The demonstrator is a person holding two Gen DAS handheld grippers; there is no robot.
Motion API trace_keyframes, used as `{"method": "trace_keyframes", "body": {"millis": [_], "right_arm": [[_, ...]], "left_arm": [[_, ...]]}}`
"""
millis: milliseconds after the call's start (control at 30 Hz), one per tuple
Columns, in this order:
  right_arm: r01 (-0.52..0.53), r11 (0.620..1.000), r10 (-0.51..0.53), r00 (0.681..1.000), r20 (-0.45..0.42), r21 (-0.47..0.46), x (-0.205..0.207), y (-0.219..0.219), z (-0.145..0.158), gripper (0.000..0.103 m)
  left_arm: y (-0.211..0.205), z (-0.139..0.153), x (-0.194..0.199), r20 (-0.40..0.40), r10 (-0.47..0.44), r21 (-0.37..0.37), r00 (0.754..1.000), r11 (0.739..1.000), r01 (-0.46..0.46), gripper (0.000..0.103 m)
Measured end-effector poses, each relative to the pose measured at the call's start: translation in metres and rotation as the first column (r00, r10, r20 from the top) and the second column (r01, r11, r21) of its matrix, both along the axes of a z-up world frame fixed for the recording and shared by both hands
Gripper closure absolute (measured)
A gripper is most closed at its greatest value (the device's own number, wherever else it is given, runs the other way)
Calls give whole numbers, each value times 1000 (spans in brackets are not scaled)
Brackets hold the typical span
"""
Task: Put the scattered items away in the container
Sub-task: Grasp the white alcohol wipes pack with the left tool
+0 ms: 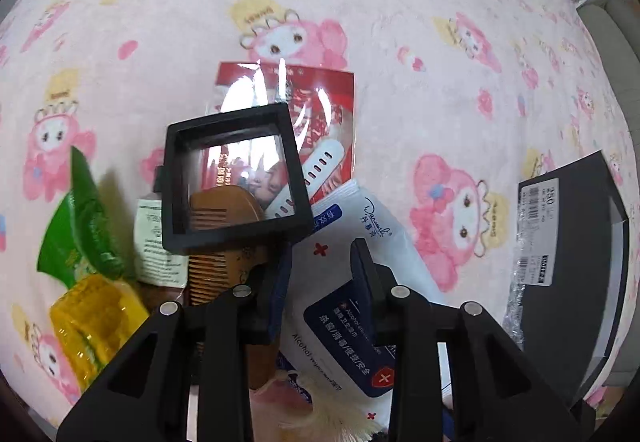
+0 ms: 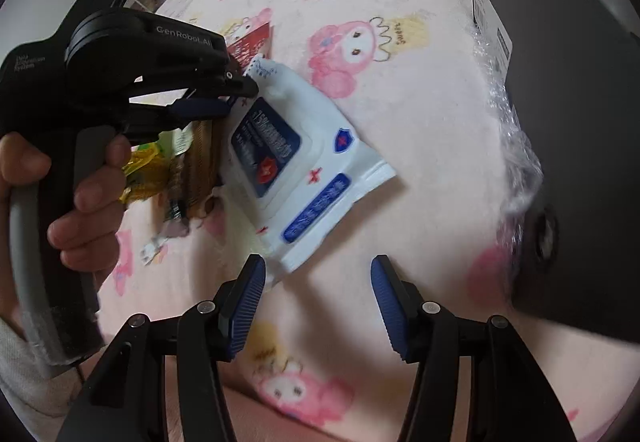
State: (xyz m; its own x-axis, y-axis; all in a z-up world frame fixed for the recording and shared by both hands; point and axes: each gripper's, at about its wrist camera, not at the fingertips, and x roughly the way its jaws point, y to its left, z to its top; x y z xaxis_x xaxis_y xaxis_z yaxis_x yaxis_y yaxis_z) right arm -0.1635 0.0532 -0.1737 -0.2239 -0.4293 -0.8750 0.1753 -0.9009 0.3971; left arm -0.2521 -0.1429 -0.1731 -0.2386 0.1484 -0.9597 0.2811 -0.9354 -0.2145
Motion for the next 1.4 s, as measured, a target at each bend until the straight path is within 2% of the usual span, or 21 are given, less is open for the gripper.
{"method": "trace_keyframes", "body": {"millis": [167, 267, 333, 433, 600, 767, 833, 933, 1033, 1133, 1300, 1400], "right_arm": [[-18, 1000, 17, 998, -63, -17, 2, -3, 5, 51], [-28, 999, 25, 995, -94, -23, 8, -6, 11, 51], [-21, 1000, 18, 995, -96, -22, 9, -6, 12, 51], [-11, 1000, 10, 996, -84, -7, 9, -5, 10, 51], [-4, 1000, 3, 996, -90, -6, 0, -9, 2, 51], [18, 999, -22, 995, -96, -41, -9, -9, -3, 51], [19, 999, -23, 995, -99, -50, -8, -8, -2, 52], [11, 998, -18, 995, -97, -69, 2, -5, 4, 52], [19, 997, -25, 996, -87, -73, 14, 1, 11, 52], [30, 997, -35, 995, -89, -66, 26, 7, 19, 52], [76, 993, -83, 993, -78, -86, 48, 33, 23, 52], [105, 991, -112, 990, -86, -82, 52, 46, 24, 53]], "left_arm": [[-4, -5, 8, 52, -23, 96, 998, 995, 18, 72], [-1, 2, 14, 36, -41, 79, 999, 996, 38, 72], [-8, 8, 11, 4, -15, 79, 1000, 997, 14, 72], [-19, 12, 2, -25, 18, 26, 1000, 1000, -17, 72], [-36, -3, -13, -5, 44, 77, 999, 996, -44, 71], [-28, -4, -10, 33, -26, 11, 999, 1000, 26, 71], [-24, -7, -4, 67, -56, 7, 996, 998, 55, 71], [-23, -12, 5, 109, -64, 69, 992, 996, 57, 72], [-26, -11, 18, 127, -68, 176, 990, 983, 45, 72], [-21, -5, 35, 126, -98, 182, 987, 981, 74, 71], [-1, 10, 61, 100, -180, 147, 979, 975, 165, 66], [8, 23, 65, 49, -212, 148, 976, 968, 203, 66]]}}
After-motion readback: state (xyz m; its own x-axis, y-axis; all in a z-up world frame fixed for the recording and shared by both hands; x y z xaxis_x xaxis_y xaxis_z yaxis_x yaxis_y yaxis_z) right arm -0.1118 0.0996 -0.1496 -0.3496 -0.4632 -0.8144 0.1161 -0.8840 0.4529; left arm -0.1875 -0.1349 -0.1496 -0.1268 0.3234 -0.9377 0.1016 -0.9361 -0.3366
